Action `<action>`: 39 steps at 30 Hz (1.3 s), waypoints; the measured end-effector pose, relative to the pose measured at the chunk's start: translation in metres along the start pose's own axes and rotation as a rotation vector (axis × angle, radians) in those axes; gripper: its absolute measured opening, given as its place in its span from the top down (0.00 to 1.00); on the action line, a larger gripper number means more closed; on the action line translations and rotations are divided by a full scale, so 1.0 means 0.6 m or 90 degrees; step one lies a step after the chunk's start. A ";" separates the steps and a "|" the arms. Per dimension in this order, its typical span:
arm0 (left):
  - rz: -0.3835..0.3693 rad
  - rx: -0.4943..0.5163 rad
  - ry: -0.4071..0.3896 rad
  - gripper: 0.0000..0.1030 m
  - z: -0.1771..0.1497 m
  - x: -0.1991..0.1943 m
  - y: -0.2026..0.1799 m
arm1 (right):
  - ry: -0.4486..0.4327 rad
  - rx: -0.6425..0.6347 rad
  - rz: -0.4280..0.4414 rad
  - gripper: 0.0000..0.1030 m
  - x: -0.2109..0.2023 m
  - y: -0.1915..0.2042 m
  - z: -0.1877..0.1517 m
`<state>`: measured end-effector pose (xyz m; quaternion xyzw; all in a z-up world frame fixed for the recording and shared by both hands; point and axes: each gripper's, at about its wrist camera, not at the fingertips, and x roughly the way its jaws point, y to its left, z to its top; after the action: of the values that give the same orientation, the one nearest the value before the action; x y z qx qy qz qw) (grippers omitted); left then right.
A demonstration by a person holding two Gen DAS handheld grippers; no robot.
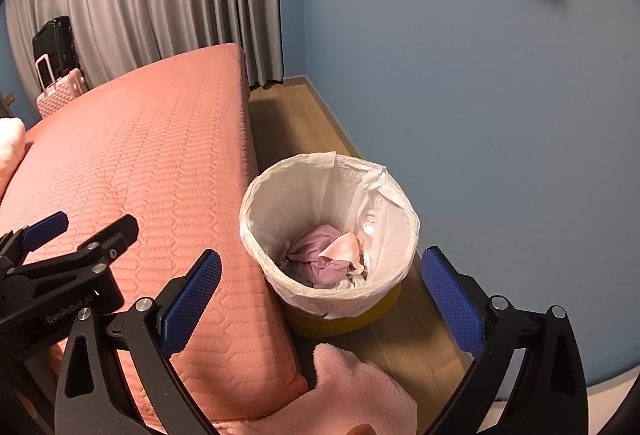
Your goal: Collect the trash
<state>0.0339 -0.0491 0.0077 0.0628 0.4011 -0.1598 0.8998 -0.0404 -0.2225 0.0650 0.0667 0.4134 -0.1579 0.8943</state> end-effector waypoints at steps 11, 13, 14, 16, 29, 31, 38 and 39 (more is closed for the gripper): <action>0.007 0.005 0.004 0.07 -0.005 0.002 -0.007 | 0.011 0.012 0.000 0.05 0.005 -0.010 -0.012; 0.006 0.006 0.005 0.07 -0.005 0.003 -0.010 | 0.013 0.014 -0.002 0.05 0.007 -0.012 -0.015; 0.007 0.003 0.006 0.07 -0.006 0.003 -0.010 | 0.014 0.014 -0.001 0.05 0.010 -0.013 -0.015; 0.008 0.000 0.007 0.07 -0.006 0.004 -0.010 | 0.017 0.017 -0.001 0.05 0.012 -0.015 -0.017; 0.024 0.009 0.006 0.07 -0.010 0.003 -0.021 | 0.024 0.026 -0.003 0.05 0.017 -0.024 -0.026; 0.026 0.009 0.003 0.07 -0.011 0.005 -0.023 | 0.024 0.026 -0.005 0.05 0.018 -0.024 -0.027; 0.035 0.011 0.001 0.07 -0.012 0.007 -0.028 | 0.026 0.028 -0.009 0.05 0.020 -0.028 -0.030; 0.035 0.011 0.001 0.07 -0.012 0.007 -0.028 | 0.026 0.029 -0.008 0.05 0.020 -0.029 -0.030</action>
<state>0.0256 -0.0640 -0.0001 0.0819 0.3987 -0.1385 0.9029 -0.0518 -0.2372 0.0442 0.0879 0.4284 -0.1718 0.8827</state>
